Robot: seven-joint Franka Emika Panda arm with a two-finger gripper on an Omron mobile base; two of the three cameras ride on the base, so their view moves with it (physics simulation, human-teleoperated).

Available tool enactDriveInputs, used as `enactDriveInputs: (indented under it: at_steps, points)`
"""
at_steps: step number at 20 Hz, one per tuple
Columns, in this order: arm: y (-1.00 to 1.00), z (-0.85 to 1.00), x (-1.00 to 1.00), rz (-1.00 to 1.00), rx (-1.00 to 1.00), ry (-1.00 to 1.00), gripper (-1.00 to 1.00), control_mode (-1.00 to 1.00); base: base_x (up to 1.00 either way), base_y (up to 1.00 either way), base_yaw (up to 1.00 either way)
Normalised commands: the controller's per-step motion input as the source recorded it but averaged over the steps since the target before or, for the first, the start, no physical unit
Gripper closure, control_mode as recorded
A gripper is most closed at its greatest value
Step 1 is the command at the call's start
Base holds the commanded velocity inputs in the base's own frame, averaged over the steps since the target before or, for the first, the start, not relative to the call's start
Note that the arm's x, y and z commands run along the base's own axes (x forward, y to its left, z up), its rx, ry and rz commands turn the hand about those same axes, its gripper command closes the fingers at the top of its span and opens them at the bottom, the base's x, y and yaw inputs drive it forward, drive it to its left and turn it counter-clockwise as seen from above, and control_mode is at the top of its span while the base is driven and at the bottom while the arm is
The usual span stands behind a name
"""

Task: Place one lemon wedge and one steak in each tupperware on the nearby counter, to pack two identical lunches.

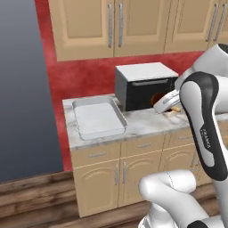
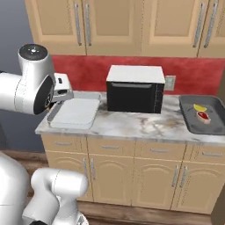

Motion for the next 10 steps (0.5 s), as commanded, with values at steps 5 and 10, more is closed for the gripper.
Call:
enactDriveInputs:
  at_steps: [5, 10]
  points:
    - [0.0, 0.0, 0.0, 0.0, 0.0, 0.0, 1.0, 1.0, 0.19, 0.69, -0.08]
    - [0.0, 0.0, 0.0, 0.0, 0.0, 0.0, 1.0, 1.0, 0.46, 0.26, -0.09]
